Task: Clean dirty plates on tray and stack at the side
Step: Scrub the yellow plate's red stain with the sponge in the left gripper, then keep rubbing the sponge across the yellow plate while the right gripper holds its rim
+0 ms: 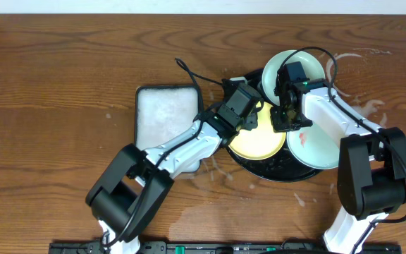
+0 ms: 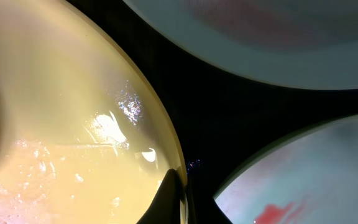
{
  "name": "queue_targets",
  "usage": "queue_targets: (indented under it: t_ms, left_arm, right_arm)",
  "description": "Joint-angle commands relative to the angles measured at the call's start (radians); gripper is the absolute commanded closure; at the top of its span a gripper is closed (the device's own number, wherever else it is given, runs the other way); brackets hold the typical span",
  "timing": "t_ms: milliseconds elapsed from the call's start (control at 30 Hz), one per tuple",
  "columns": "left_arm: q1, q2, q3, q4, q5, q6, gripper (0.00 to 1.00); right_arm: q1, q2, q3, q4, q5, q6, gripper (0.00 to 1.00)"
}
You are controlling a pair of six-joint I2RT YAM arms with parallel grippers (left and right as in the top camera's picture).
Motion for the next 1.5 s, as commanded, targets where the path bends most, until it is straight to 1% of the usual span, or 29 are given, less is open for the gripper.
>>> queue_targets:
  t_ms: [0, 100, 300, 367, 467, 533, 633, 700, 733, 867, 1000, 1067, 1133, 1267, 1300, 1333, 1433, 1467]
  left_arm:
    - [-0.001, 0.047, -0.005, 0.022, -0.007, 0.039, 0.52]
    - [0.000, 0.070, -0.005, 0.052, -0.021, 0.059, 0.52]
    - [0.000, 0.112, -0.005, 0.081, -0.021, 0.059, 0.52]
    - [0.000, 0.111, -0.005, 0.082, -0.021, 0.059, 0.61]
    - [0.000, 0.105, -0.005, 0.085, -0.021, 0.059, 0.67]
    - [0.000, 0.101, -0.005, 0.083, -0.020, 0.063, 0.70]
    - [0.000, 0.100, -0.005, 0.077, -0.021, 0.081, 0.69]
    - [0.000, 0.101, -0.005, 0.072, -0.020, 0.093, 0.58]
    - [-0.001, 0.103, -0.005, 0.069, -0.021, 0.096, 0.54]
    - [-0.002, 0.118, -0.005, 0.069, -0.020, 0.096, 0.54]
    - [-0.004, 0.130, -0.005, 0.069, -0.021, 0.096, 0.61]
    - [-0.004, 0.131, -0.005, 0.067, -0.021, 0.096, 0.70]
    - [-0.004, 0.131, -0.005, 0.066, -0.021, 0.101, 0.75]
    - [-0.005, 0.135, -0.005, 0.061, -0.021, 0.122, 0.76]
    - [-0.005, 0.136, -0.005, 0.058, -0.021, 0.122, 0.76]
    - [-0.005, 0.136, -0.005, 0.053, -0.021, 0.122, 0.72]
    - [-0.005, 0.136, -0.005, 0.050, -0.020, 0.122, 0.51]
    - [-0.005, 0.136, -0.005, 0.050, -0.020, 0.122, 0.47]
  right_arm:
    - [0.003, -0.013, -0.009, -0.005, -0.016, 0.004, 0.99]
    - [0.003, -0.013, -0.009, -0.005, -0.016, 0.004, 0.99]
    - [0.003, -0.013, -0.009, -0.005, -0.016, 0.004, 0.99]
    - [0.003, -0.013, -0.009, -0.005, -0.016, 0.004, 0.99]
    - [0.003, -0.013, -0.009, -0.005, -0.016, 0.004, 0.99]
    - [0.003, -0.013, -0.009, -0.005, -0.016, 0.004, 0.99]
    - [0.003, -0.013, -0.009, -0.005, -0.016, 0.004, 0.99]
    - [0.003, -0.013, -0.009, -0.005, -0.016, 0.004, 0.99]
    - [0.003, -0.013, -0.009, -0.005, -0.016, 0.004, 0.99]
    - [0.003, -0.013, -0.009, -0.004, -0.016, 0.004, 0.99]
    - [0.003, -0.013, -0.009, -0.005, -0.016, 0.004, 0.99]
    - [0.003, -0.013, -0.009, -0.004, -0.016, 0.004, 0.99]
    - [0.003, -0.013, -0.009, -0.004, -0.016, 0.004, 0.99]
    - [0.003, -0.013, -0.009, -0.005, -0.016, 0.004, 0.99]
    - [0.003, -0.013, -0.009, -0.005, -0.016, 0.004, 0.99]
    - [0.003, -0.013, -0.009, -0.005, -0.016, 0.004, 0.99]
    - [0.003, -0.013, -0.009, -0.005, -0.016, 0.004, 0.99]
    - [0.003, -0.013, -0.009, -0.005, -0.016, 0.004, 0.99]
